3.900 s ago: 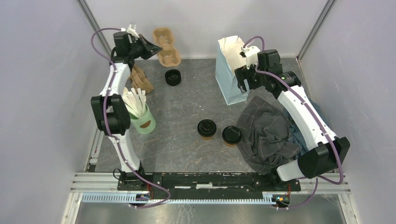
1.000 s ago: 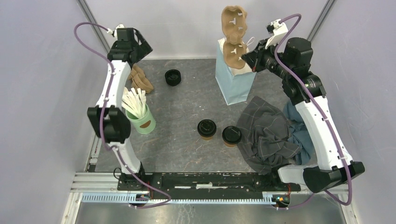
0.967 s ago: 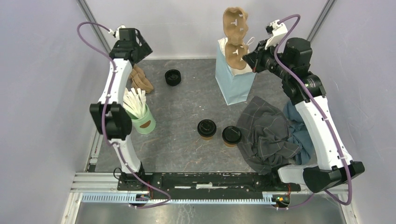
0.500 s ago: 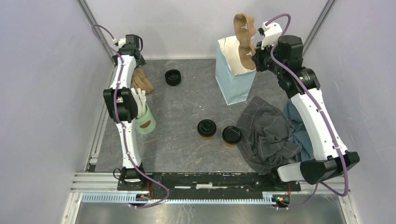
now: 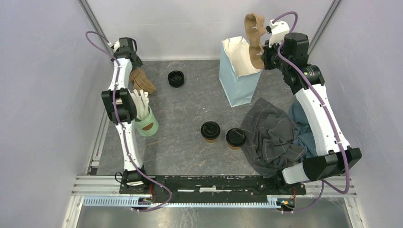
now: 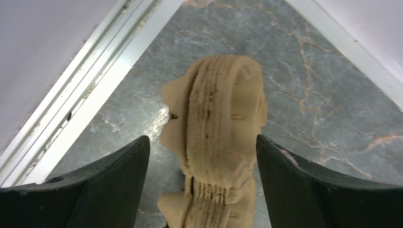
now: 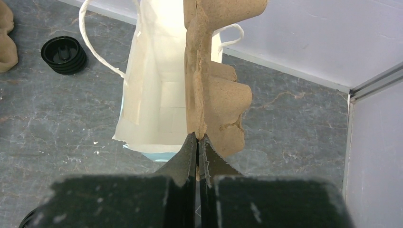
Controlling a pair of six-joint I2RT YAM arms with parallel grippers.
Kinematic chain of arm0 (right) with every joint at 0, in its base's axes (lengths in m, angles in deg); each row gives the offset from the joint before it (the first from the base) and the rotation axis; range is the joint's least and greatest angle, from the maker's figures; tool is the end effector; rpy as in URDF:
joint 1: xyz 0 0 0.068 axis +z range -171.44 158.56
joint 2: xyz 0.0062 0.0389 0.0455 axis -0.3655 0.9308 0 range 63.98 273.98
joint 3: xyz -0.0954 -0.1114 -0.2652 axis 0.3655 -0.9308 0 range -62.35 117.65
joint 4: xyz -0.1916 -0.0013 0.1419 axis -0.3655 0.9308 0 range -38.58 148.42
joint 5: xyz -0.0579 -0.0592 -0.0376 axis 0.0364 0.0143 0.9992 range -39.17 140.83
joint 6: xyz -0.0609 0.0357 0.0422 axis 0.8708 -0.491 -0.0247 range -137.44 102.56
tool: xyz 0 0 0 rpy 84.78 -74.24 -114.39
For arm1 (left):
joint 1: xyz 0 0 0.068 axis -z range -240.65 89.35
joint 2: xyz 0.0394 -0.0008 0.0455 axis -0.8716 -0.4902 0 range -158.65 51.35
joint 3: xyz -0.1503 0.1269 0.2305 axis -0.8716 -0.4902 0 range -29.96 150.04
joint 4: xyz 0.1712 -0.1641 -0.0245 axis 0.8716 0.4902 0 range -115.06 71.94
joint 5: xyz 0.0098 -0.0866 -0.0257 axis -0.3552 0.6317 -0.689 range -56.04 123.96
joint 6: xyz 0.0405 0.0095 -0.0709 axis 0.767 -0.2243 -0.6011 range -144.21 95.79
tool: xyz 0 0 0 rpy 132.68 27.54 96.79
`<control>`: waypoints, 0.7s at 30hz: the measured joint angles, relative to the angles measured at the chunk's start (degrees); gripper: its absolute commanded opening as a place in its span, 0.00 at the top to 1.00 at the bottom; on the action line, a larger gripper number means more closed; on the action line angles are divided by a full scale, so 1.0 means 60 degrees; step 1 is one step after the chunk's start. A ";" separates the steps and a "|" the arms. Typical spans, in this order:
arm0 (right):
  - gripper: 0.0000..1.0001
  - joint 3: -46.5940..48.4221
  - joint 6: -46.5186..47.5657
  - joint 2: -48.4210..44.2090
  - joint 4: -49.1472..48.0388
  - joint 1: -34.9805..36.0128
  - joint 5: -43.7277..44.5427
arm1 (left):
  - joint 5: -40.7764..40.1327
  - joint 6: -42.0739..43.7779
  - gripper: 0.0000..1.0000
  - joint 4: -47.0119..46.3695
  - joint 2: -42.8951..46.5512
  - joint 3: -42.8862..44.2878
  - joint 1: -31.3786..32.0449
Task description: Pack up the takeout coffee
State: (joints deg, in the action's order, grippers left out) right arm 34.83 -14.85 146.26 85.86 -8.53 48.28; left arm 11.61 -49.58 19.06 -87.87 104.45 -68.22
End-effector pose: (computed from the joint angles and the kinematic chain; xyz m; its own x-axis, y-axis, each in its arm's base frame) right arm 0.3063 0.0734 0.4720 -0.3136 -0.1181 -0.9422 -0.2785 0.9600 -0.0276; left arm 0.5516 0.1008 0.2419 -0.5169 -0.4684 -0.7165 -0.6541 0.7561 -0.0224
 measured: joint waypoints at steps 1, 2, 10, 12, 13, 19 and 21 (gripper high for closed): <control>1.00 0.0000 -0.0004 0.0022 0.0000 -0.0029 -0.0015 | 0.0117 0.0000 0.23 -0.0055 -0.0004 -0.0004 -0.0004; 1.00 0.0000 -0.0007 0.0033 0.0000 -0.0047 -0.0033 | 0.0244 -0.0004 0.30 -0.0142 -0.0004 -0.0004 -0.0004; 1.00 0.0000 -0.0022 0.0047 0.0000 -0.0109 -0.0076 | 0.1450 -0.0328 0.40 -0.0688 -0.0004 -0.0168 -0.0313; 1.00 0.0000 -0.0022 0.0047 0.0000 -0.0109 -0.0076 | 0.1807 -0.0492 0.40 -0.0739 -0.0004 -0.0240 -0.0484; 1.00 0.0000 -0.0022 0.0047 0.0000 -0.0109 -0.0076 | 0.1934 -0.0579 0.40 -0.0772 -0.0004 -0.0284 -0.0565; 1.00 0.0000 -0.0022 0.0047 0.0000 -0.0109 -0.0076 | 0.2419 -0.0699 0.57 -0.1031 -0.0004 -0.0699 -0.0798; 1.00 0.0000 -0.0018 0.0044 0.0000 -0.0109 -0.0073 | 0.2554 -0.0699 0.65 -0.1133 -0.0004 -0.0718 -0.0801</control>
State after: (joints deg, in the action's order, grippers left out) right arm 34.83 -14.96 146.53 85.86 -9.19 47.85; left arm 26.94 -53.77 12.26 -87.89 100.14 -73.03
